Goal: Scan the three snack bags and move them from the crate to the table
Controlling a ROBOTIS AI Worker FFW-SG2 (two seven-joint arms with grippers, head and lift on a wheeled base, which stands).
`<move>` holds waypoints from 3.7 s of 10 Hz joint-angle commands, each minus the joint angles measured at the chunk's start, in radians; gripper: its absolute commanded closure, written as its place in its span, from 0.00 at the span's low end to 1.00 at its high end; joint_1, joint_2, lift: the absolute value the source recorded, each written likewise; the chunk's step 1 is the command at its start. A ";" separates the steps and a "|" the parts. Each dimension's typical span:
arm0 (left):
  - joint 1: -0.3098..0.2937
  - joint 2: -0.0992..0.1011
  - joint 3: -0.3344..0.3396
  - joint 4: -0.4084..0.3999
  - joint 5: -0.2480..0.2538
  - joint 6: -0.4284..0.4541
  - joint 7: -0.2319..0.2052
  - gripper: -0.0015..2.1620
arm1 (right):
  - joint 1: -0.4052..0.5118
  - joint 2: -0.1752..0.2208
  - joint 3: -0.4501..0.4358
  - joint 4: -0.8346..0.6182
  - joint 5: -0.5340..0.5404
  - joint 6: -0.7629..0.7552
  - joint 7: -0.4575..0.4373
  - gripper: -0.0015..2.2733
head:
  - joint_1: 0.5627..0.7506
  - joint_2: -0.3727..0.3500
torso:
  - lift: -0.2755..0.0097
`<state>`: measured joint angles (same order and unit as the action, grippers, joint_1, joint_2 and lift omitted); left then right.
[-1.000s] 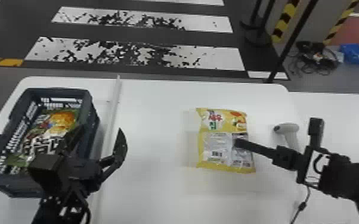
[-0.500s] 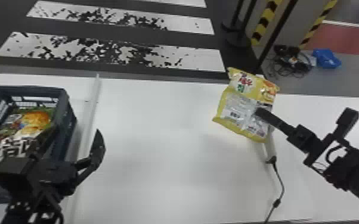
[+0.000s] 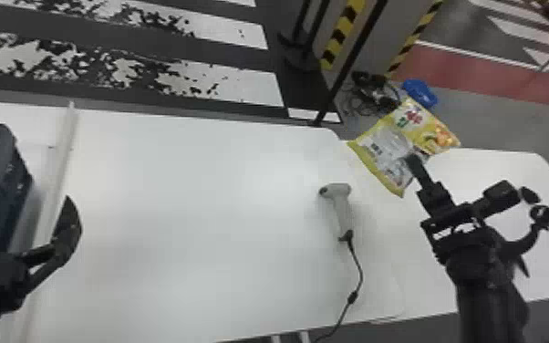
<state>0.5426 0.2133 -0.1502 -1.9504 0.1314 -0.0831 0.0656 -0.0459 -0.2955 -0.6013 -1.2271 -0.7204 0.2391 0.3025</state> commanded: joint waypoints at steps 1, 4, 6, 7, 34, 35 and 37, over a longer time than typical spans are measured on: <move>-0.006 0.001 0.003 0.007 0.010 -0.003 -0.006 0.01 | -0.003 0.004 0.015 0.069 0.009 -0.117 -0.125 0.99 | 0.70 0.03 | 0.75; -0.021 0.011 0.003 0.019 0.030 -0.013 -0.026 0.01 | -0.029 0.003 0.091 0.235 0.076 -0.320 -0.355 0.99 | 0.70 0.03 | 0.75; -0.027 0.011 0.000 0.027 0.040 -0.019 -0.043 0.01 | -0.029 0.001 0.123 0.281 0.141 -0.350 -0.431 0.96 | 0.70 0.03 | 0.75; -0.029 0.011 -0.003 0.033 0.042 -0.028 -0.044 0.01 | -0.029 -0.001 0.149 0.287 0.174 -0.332 -0.490 0.74 | 0.70 0.03 | 0.75; -0.010 0.003 0.307 -0.295 0.157 0.402 0.003 0.04 | 0.610 0.139 0.681 -0.779 0.484 -0.249 -0.413 0.04 | 0.70 0.58 | 0.75; -0.059 0.006 0.359 -0.292 0.203 0.490 0.003 0.04 | 0.620 0.131 0.681 -0.778 0.484 -0.249 -0.411 0.04 | 0.70 0.64 | 0.75; -0.156 0.009 0.414 -0.265 0.255 0.690 0.007 0.04 | 0.629 0.107 0.681 -0.779 0.484 -0.249 -0.408 0.04 | 0.70 0.73 | 0.75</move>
<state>0.4137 0.2218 0.2519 -2.2234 0.3685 0.5510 0.0732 0.5794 -0.1822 0.0802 -2.0062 -0.2362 -0.0087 -0.1055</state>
